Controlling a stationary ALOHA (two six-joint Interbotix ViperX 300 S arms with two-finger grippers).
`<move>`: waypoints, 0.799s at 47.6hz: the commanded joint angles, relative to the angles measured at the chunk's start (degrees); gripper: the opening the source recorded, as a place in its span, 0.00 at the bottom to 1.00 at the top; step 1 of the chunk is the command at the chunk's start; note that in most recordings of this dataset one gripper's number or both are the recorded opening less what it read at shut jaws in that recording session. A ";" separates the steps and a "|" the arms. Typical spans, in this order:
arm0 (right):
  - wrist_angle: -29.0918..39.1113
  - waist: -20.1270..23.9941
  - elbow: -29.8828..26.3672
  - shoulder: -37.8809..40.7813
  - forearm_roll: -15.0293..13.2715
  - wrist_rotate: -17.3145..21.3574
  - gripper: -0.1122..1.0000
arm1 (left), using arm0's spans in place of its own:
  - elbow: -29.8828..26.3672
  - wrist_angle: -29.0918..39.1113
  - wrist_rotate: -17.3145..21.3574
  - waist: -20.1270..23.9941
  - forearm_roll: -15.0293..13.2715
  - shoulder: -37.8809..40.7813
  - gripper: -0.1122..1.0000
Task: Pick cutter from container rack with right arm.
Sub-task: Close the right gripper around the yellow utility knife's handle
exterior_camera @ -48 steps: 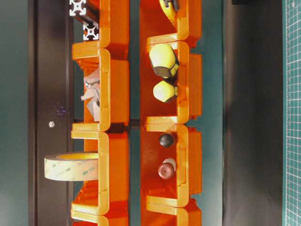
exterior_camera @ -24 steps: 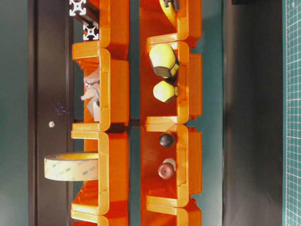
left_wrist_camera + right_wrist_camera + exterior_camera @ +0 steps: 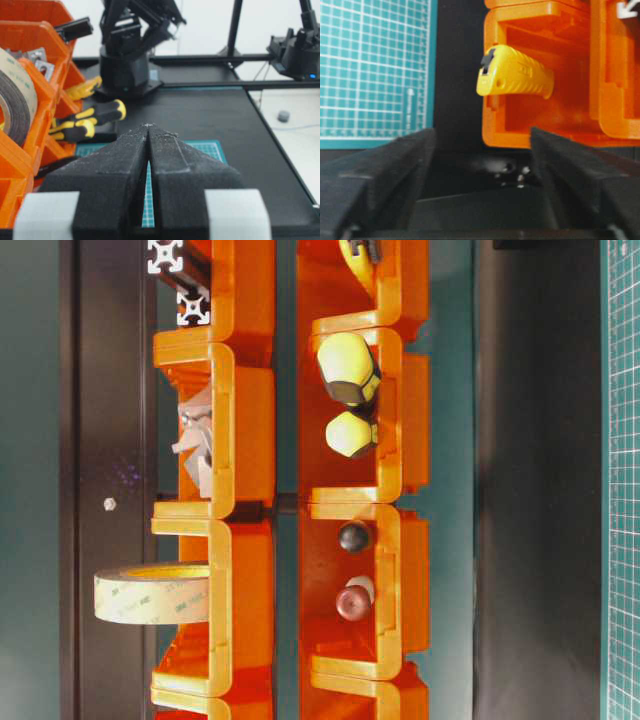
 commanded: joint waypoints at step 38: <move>-7.65 -8.17 1.49 13.62 -14.15 13.80 0.79 | -0.79 0.62 -0.26 -0.79 0.18 0.18 0.10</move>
